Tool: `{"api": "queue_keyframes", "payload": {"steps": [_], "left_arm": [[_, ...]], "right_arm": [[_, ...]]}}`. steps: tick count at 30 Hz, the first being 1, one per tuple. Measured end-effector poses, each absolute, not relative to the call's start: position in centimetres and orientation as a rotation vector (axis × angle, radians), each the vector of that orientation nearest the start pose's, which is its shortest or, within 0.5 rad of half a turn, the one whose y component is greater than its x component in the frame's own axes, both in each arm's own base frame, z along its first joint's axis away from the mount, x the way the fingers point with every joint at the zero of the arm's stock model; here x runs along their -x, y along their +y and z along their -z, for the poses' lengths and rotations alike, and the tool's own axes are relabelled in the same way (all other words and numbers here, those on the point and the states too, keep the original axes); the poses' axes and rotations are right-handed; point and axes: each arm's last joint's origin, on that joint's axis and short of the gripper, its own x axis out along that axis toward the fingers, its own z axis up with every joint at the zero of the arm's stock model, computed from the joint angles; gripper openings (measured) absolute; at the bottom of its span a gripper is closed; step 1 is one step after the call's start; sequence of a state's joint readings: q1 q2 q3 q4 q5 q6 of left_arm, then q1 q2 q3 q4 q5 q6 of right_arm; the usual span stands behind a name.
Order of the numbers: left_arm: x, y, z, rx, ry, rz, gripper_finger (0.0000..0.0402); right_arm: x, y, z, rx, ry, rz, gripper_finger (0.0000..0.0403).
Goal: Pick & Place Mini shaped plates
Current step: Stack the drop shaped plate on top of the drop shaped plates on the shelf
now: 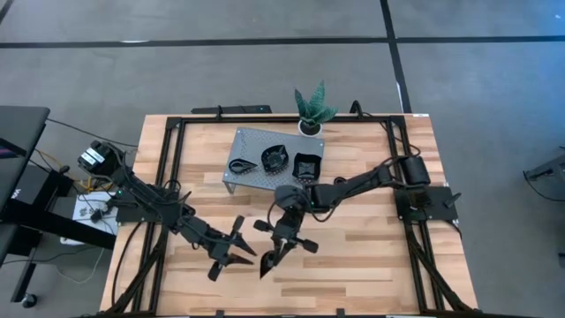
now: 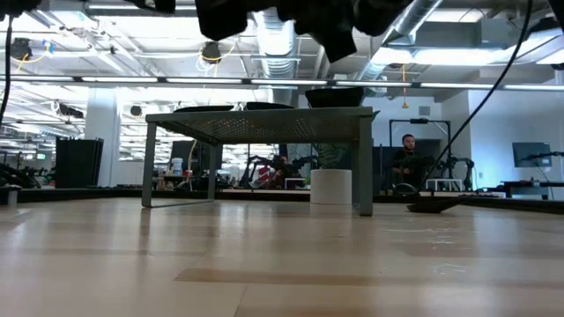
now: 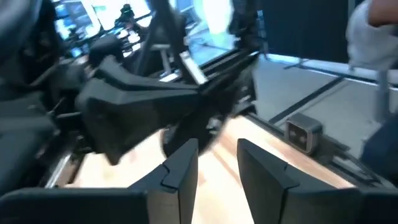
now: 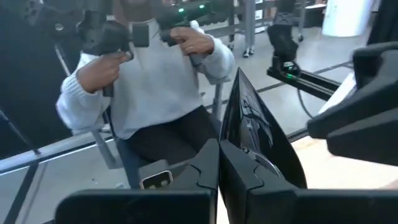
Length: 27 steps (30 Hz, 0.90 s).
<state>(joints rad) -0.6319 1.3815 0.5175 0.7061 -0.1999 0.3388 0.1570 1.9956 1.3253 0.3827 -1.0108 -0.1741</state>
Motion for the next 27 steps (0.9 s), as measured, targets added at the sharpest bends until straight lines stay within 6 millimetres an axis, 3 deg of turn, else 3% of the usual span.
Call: {"api": "queue_keyframes", "payload": {"steps": [7,14,21,27], "left_arm": [[-22.1,-15.7,-20.4,-0.408,0.02,0.49,0.0102],[-22.2,-15.8,-20.6,-0.392,-0.02,0.506,0.01],[-23.8,-17.0,-20.7,-0.475,-0.052,0.5,0.01],[-24.0,-17.1,-20.7,-0.511,-0.061,0.492,0.01]], "right_arm": [[-42.4,10.5,-22.3,0.053,0.127,-1.217,0.0],[-42.6,10.5,-22.7,0.08,0.07,-1.209,0.0007],[-42.6,10.4,-22.9,0.088,0.047,-1.217,0.0001],[-42.5,10.7,-22.9,0.061,0.069,-1.215,0.0004]]}}
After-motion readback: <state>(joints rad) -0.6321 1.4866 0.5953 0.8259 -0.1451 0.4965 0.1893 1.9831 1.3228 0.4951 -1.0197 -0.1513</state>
